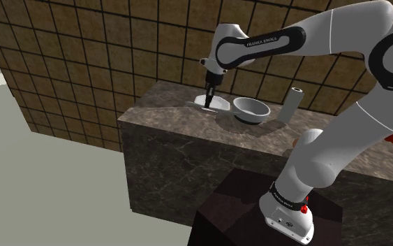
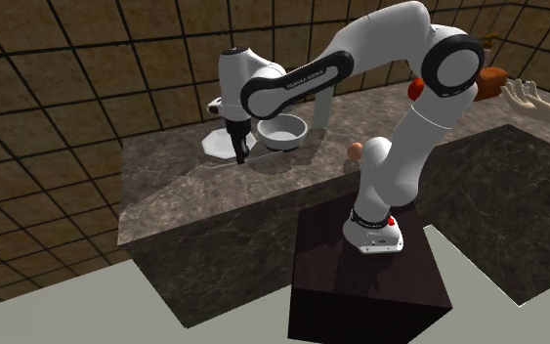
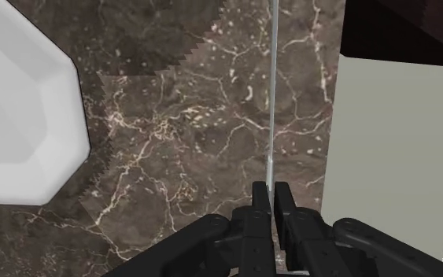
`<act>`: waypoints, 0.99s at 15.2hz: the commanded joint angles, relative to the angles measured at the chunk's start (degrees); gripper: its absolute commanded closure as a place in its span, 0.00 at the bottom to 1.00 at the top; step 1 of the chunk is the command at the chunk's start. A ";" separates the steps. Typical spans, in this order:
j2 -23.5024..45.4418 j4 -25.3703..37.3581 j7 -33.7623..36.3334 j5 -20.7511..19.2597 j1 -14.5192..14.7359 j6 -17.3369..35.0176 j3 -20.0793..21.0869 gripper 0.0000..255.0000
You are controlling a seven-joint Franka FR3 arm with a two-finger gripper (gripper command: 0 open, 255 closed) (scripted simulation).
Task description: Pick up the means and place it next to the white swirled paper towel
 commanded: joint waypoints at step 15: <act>-1.82 10.69 0.42 0.01 0.15 -12.54 0.57 1.00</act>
